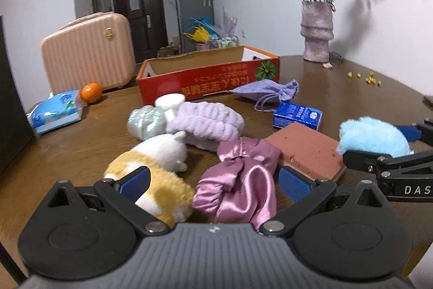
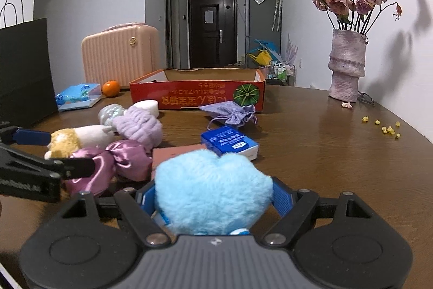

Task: Organize soft objects
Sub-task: 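Grasp the pink satin scrunchie with the left tool while the right holds the heart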

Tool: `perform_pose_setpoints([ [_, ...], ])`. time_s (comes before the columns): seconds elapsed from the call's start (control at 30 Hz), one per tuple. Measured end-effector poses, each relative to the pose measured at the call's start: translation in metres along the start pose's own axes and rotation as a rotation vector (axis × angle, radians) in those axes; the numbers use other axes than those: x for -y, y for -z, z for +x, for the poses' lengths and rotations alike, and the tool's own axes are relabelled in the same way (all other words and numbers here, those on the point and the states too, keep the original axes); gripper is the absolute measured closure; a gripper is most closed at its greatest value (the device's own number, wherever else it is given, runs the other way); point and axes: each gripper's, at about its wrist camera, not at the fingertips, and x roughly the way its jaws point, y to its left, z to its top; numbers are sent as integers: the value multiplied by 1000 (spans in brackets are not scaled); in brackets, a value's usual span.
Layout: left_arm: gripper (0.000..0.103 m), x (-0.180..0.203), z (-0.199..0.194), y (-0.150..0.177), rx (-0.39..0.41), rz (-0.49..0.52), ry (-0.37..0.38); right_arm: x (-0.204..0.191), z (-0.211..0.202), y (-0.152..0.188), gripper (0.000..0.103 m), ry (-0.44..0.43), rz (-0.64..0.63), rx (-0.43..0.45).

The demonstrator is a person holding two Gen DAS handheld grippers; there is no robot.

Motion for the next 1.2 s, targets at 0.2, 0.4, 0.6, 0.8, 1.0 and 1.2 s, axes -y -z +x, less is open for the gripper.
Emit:
perform_pose_setpoints([
  [0.2, 19, 11, 29, -6, -68, 42, 13, 5, 9, -5, 22, 9, -6, -4],
  [0.4, 47, 15, 52, -4, -127, 40, 59, 8, 16, -6, 22, 11, -10, -15],
  [0.6, 61, 13, 55, -2, -140, 31, 88, 8, 19, -9, 22, 15, -16, -17],
  [0.8, 65, 12, 53, -3, -133, 20, 98, 7, 19, -10, 22, 15, -17, -15],
  [1.0, 66, 10, 49, -6, -120, 12, 105, 6, 20, -15, 22, 16, -19, -10],
  [1.2, 67, 7, 45, -10, -102, 5, 107, 5, 20, -20, 22, 15, -24, -2],
])
